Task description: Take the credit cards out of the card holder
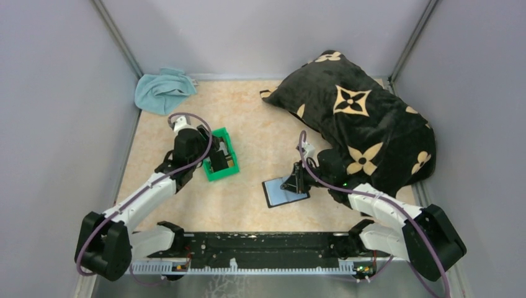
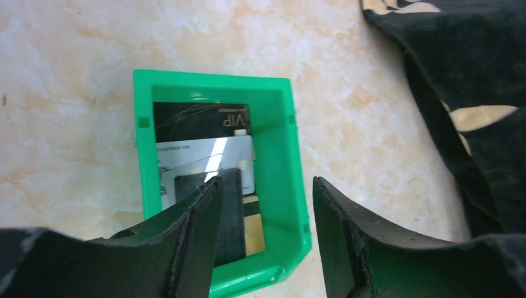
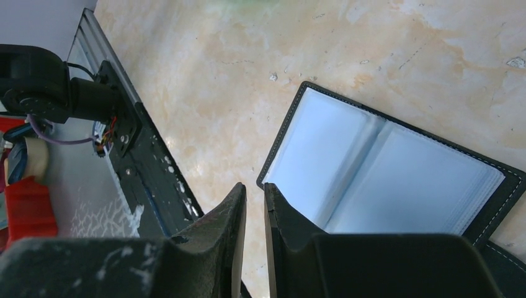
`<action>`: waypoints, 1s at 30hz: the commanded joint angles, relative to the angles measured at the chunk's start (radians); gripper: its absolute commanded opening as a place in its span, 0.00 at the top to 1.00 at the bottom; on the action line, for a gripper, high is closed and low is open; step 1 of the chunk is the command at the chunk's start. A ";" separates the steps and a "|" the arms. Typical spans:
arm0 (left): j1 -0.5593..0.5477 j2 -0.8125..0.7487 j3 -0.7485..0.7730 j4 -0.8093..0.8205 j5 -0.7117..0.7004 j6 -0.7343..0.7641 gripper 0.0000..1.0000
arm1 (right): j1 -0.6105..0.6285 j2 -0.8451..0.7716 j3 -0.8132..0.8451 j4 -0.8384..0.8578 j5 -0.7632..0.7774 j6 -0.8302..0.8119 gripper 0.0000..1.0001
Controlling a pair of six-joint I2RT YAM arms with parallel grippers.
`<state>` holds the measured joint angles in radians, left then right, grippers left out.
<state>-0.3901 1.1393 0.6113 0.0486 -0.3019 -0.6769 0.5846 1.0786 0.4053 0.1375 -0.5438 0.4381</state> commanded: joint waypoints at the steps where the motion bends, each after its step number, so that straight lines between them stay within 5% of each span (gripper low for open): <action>1: 0.000 -0.056 0.014 0.013 0.098 0.024 0.39 | -0.002 0.012 0.000 0.083 -0.007 0.010 0.83; 4: -0.045 -0.045 -0.015 0.076 0.154 0.023 0.40 | -0.002 0.018 0.000 0.095 0.012 0.023 0.85; 10: -0.301 0.056 -0.010 0.111 0.012 0.057 0.39 | -0.002 -0.002 -0.003 0.076 0.084 0.034 0.93; 14: -0.363 0.110 -0.026 0.210 0.158 0.061 0.34 | -0.001 -0.017 -0.009 0.052 0.122 0.033 0.95; 19: -0.388 0.124 -0.083 0.332 0.257 0.069 0.02 | -0.003 -0.031 -0.040 0.054 0.166 0.068 0.63; 25: -0.388 0.125 -0.096 0.284 0.283 0.063 0.00 | -0.003 -0.083 -0.131 0.110 0.174 0.095 0.46; 30: -0.388 0.096 -0.153 0.325 0.310 0.045 0.00 | -0.002 -0.197 -0.144 -0.010 0.257 0.048 0.42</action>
<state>-0.7727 1.2640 0.5011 0.3218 -0.0338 -0.6250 0.5846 0.9775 0.2535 0.1581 -0.3607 0.5179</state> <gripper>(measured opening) 0.998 0.574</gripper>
